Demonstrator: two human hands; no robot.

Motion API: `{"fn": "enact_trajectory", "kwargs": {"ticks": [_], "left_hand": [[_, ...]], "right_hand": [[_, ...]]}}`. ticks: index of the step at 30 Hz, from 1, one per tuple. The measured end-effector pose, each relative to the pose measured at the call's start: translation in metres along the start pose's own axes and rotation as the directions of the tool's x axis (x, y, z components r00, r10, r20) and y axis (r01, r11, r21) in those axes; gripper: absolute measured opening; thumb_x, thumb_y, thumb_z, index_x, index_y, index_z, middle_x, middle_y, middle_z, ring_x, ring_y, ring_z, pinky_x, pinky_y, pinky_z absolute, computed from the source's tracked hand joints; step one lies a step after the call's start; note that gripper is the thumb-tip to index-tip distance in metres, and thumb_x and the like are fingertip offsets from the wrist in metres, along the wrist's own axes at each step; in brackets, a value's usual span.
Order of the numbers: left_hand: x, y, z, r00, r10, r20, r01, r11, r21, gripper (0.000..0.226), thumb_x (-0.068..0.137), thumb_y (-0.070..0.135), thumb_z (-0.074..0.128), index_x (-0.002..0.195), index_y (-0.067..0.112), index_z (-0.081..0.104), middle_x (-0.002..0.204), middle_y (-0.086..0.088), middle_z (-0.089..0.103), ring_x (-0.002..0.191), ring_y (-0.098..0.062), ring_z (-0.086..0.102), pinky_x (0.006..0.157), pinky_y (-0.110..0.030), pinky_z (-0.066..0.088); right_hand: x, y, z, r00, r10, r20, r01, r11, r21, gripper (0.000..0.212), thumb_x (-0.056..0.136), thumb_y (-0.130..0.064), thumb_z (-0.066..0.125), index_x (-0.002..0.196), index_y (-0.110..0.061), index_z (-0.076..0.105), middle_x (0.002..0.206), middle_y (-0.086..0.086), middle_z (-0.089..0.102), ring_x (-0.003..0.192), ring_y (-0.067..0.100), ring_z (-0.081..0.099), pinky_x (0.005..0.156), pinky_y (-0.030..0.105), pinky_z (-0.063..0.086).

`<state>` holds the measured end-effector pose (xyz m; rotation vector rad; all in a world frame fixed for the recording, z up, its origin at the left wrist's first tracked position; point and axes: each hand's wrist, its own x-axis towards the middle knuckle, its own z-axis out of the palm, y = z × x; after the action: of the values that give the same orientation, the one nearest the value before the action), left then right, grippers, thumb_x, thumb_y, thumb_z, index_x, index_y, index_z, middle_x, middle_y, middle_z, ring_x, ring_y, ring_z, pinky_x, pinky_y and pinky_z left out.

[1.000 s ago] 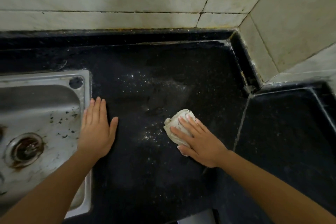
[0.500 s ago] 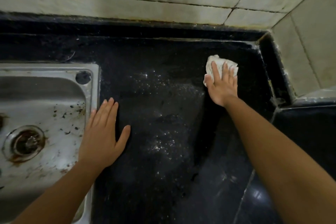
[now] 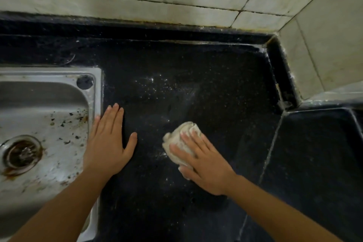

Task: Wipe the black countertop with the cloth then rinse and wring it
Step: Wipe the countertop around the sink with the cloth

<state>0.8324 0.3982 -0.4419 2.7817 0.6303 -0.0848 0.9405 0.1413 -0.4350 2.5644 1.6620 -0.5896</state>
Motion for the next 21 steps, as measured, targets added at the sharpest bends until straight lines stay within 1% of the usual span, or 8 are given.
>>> {"fn": "enact_trajectory", "kwargs": {"ticks": [2,4,7,9,12,15,18,21], "left_hand": [[0.000,0.000,0.000,1.000,0.000,0.000,0.000,1.000,-0.008,0.075,0.089,0.051,0.027,0.147,0.003,0.026,0.155,-0.011,0.023,0.145,-0.020,0.013,0.117,-0.027,-0.009],[0.001,-0.001,0.001,1.000,0.002,0.000,-0.002,1.000,-0.016,0.075,0.090,0.051,0.027,0.147,0.004,0.026,0.155,-0.010,0.023,0.145,-0.019,0.013,0.118,-0.027,-0.008],[0.001,-0.003,0.003,1.000,0.003,-0.006,-0.003,1.000,-0.026,0.074,0.090,0.051,0.026,0.148,0.004,0.025,0.156,-0.010,0.022,0.145,-0.018,0.012,0.118,-0.028,-0.007],[0.001,-0.003,0.004,1.000,0.007,-0.014,-0.007,0.999,-0.032,0.072,0.091,0.050,0.026,0.147,0.004,0.026,0.156,-0.010,0.023,0.145,-0.019,0.013,0.118,-0.029,-0.005],[0.001,-0.004,0.006,1.000,0.007,-0.024,-0.008,0.999,-0.046,0.071,0.091,0.049,0.026,0.147,0.004,0.027,0.155,-0.009,0.023,0.145,-0.020,0.014,0.118,-0.032,-0.001],[0.001,-0.004,0.006,1.000,0.008,-0.030,-0.009,0.999,-0.053,0.071,0.091,0.049,0.027,0.147,0.004,0.027,0.155,-0.009,0.023,0.145,-0.020,0.015,0.118,-0.033,0.000],[0.001,-0.005,0.006,0.999,0.011,-0.036,-0.013,0.998,-0.057,0.071,0.091,0.048,0.027,0.147,0.004,0.028,0.155,-0.009,0.023,0.145,-0.020,0.015,0.119,-0.032,0.000],[0.000,-0.005,0.007,0.999,0.015,-0.039,-0.017,0.998,-0.058,0.070,0.091,0.047,0.027,0.146,0.003,0.029,0.155,-0.010,0.024,0.145,-0.020,0.015,0.119,-0.032,0.000]], "right_hand": [[-0.007,0.016,-0.003,0.988,-0.155,0.020,0.156,0.985,-0.070,0.054,0.102,-0.052,0.021,0.152,-0.039,0.008,0.161,0.006,0.007,0.148,0.027,-0.002,0.119,0.039,-0.001],[-0.002,0.036,-0.007,0.977,-0.212,0.016,0.213,0.973,-0.093,0.052,0.101,-0.052,0.022,0.151,-0.039,0.014,0.160,0.004,0.011,0.148,0.025,0.003,0.119,0.039,0.001],[0.025,0.064,-0.017,0.999,-0.033,-0.039,0.030,0.997,-0.077,0.053,0.101,-0.053,0.015,0.151,-0.039,0.005,0.159,0.005,0.012,0.147,0.025,0.005,0.118,0.038,0.003],[0.048,0.081,-0.028,0.989,0.125,-0.082,-0.129,0.990,-0.051,0.055,0.099,-0.055,0.009,0.150,-0.038,0.000,0.160,0.007,0.009,0.147,0.022,-0.003,0.117,0.035,-0.002],[0.086,0.102,-0.049,0.939,0.335,-0.079,-0.332,0.942,0.056,0.057,0.097,-0.056,0.009,0.149,-0.039,-0.003,0.162,0.002,-0.006,0.147,0.018,-0.015,0.114,0.029,-0.014],[0.121,0.110,-0.065,0.865,0.500,-0.033,-0.488,0.855,0.173,0.055,0.101,-0.052,0.014,0.151,-0.040,-0.003,0.160,0.000,-0.016,0.145,0.018,-0.021,0.114,0.034,-0.015],[0.142,0.103,-0.069,0.805,0.593,-0.006,-0.577,0.787,0.217,0.056,0.100,-0.053,0.010,0.150,-0.040,-0.010,0.159,0.002,-0.021,0.144,0.021,-0.025,0.115,0.038,-0.016],[0.137,0.085,-0.065,0.837,0.547,-0.007,-0.535,0.822,0.194,0.056,0.100,-0.053,0.011,0.150,-0.039,-0.010,0.159,0.004,-0.021,0.144,0.023,-0.024,0.115,0.039,-0.016]]}}
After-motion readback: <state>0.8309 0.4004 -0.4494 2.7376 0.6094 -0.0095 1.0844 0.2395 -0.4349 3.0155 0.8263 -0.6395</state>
